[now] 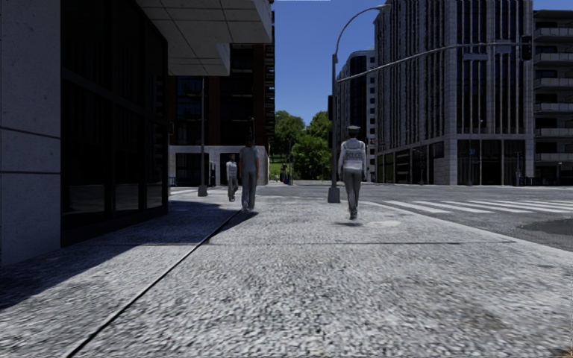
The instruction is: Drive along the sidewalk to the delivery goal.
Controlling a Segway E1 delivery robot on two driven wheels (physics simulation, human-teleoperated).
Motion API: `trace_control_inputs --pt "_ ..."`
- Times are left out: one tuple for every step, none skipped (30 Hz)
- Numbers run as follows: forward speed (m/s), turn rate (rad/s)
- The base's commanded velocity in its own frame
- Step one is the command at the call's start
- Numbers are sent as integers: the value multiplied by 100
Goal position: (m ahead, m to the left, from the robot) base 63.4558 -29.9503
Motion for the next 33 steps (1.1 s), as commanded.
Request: trace_control_inputs --pt "200 0" --pt "200 0" --pt "200 0" --pt "200 0" --pt "200 0" --pt "200 0" --pt "200 0" --pt "200 0" --pt "200 0" --pt "200 0" --pt "200 0" --pt "200 0" --pt "200 0" --pt "200 0" --pt "200 0" --pt "200 0" --pt "200 0" --pt "200 0" --pt "200 0" --pt "200 0" --pt "200 0" --pt "200 0" --pt "200 0" --pt "200 0" --pt "200 0" --pt "200 0" --pt "200 0" --pt "200 0" --pt "200 -3" --pt "200 -8" --pt "200 -10" --pt "200 -16" --pt "200 -16"
